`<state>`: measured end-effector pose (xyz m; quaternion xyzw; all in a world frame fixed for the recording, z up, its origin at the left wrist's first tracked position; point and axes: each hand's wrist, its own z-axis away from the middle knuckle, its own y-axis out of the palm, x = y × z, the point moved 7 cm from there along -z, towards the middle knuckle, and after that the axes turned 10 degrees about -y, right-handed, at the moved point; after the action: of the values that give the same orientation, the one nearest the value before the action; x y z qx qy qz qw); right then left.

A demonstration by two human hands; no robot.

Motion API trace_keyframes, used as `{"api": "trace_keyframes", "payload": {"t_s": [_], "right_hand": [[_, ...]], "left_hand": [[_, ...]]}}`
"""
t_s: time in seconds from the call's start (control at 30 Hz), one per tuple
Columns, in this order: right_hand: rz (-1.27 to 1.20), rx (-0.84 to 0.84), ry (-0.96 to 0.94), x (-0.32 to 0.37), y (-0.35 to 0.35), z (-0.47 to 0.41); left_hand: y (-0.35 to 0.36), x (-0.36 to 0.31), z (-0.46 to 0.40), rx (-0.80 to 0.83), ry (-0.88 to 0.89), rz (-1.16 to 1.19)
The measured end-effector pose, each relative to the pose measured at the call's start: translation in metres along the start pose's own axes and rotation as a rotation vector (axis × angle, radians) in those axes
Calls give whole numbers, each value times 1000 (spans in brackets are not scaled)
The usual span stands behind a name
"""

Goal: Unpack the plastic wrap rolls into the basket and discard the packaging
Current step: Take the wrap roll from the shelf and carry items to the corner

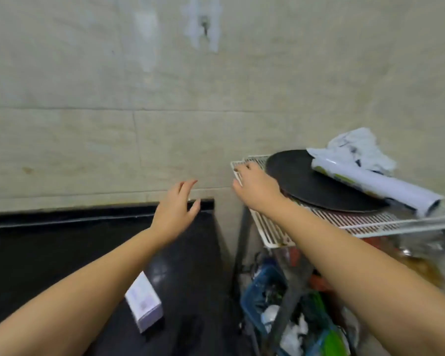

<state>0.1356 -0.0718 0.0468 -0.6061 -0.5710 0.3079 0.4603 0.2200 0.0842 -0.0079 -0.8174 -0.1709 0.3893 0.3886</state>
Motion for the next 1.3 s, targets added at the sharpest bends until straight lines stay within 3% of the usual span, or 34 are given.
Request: {"api": "trace_keyframes", "payload": {"t_s": [0.2,0.37,0.5,0.6,0.7,0.87,0.97,1.2,1.3], "right_hand": [[195,31,194,-155,-72,29],[399,203,225,-229,-57,60],[498,298,224,-271,-46,68],[500,325,279,-302,-54,65],[381,339,378,-337,-64,60],[-53,360,469,-371,-60,54],[-77,335,483,-379,-63,52],[-96,141,420,-338,-94,33],[-131,72,299,-281,-112,6]], "left_hand": [[81,-194,-39,74,314,79],[154,-265,-54,284,255,-138],[200,-271,-54,422,150,-204],[208,-267,-57,369,116,-216],[210,-263,-59,344,110,-194],[213,-259,-59,332,114,-175],[214,-259,-61,324,121,-168],[202,-260,-56,451,160,-157],[164,-242,-55,387,170,-130]]}}
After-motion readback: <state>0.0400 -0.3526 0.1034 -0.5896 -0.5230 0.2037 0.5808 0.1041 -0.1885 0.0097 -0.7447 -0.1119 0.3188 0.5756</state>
